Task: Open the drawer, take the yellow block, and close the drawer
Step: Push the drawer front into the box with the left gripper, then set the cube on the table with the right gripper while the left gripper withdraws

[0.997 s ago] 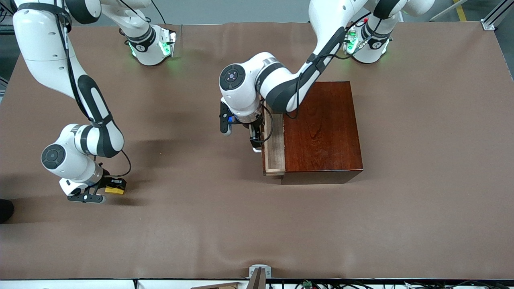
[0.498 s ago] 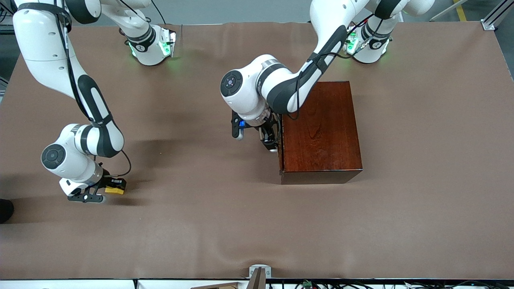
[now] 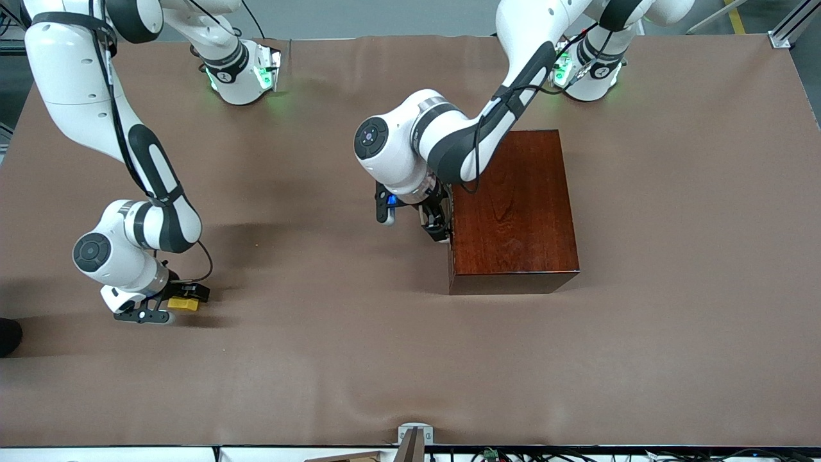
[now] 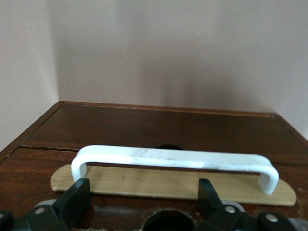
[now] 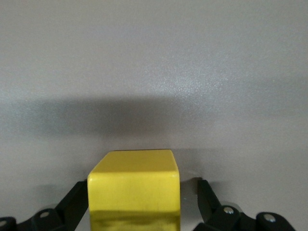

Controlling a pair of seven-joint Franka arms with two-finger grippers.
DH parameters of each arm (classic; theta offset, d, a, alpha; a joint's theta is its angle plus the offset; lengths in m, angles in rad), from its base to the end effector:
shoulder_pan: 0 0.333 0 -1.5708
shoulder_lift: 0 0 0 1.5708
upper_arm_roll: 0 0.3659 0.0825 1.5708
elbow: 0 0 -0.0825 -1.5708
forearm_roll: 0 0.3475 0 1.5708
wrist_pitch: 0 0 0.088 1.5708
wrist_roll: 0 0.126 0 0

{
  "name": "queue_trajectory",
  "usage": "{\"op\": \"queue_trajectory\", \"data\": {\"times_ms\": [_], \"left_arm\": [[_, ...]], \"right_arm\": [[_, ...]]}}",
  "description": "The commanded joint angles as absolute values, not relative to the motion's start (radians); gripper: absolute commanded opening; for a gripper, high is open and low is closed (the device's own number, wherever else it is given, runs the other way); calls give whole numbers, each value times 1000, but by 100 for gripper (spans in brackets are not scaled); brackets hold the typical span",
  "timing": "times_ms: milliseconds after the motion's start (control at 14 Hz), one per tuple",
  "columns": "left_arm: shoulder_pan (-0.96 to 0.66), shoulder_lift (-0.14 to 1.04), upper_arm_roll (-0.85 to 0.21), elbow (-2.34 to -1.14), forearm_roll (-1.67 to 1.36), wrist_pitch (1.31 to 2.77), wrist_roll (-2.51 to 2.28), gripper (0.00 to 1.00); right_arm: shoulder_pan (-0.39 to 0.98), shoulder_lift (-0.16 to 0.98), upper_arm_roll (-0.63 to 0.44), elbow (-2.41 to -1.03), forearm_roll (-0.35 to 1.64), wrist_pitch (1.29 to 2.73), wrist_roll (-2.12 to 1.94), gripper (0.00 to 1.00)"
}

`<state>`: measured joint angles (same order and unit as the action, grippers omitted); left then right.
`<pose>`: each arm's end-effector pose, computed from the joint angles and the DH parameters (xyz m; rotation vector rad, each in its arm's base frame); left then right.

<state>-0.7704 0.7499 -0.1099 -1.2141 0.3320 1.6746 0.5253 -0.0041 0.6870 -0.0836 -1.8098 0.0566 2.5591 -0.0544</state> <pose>0.4995 -0.5105 0.3468 -2.1012 1.8979 0.3379 0.6645 -0.0522 0.2165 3.1144 -0.0918 0.0995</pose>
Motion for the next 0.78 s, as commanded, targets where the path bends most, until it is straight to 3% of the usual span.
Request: {"op": "queue_trajectory", "data": {"times_ms": [0, 356, 712], "left_arm": [[-781, 730, -120, -1230, 351, 1745, 351, 100], [-781, 597, -117, -1235, 336, 1752, 27, 100], [-642, 385, -100, -1239, 275, 1551, -335, 100]], "right_arm": [[-18, 654, -69, -1813, 41, 2551, -54, 100], [-18, 540, -71, -1807, 41, 2398, -54, 100], [-18, 378, -72, -1798, 38, 2197, -57, 100]]}}
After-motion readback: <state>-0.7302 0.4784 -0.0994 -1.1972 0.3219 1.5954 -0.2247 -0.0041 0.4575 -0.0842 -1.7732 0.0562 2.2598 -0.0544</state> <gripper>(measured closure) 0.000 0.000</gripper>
